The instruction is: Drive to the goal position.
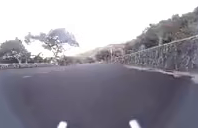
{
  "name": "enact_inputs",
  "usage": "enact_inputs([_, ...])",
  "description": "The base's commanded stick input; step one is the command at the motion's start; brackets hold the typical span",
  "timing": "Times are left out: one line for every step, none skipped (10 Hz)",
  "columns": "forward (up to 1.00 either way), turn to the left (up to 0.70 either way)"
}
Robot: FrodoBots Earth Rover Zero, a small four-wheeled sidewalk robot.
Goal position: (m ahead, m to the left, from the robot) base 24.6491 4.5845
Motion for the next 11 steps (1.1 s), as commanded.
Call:
enact_inputs([0.70,-0.35])
enact_inputs([0.70,-0.18])
enact_inputs([0.70,0.00])
enact_inputs([0.70,0.00])
enact_inputs([0.70,0.00])
enact_inputs([0.70,0.00])
enact_inputs([0.70,0.00])
enact_inputs([0.70,0.00])
enact_inputs([0.70,0.00])
enact_inputs([0.70,0.00])
enact_inputs([0.70,0.00])
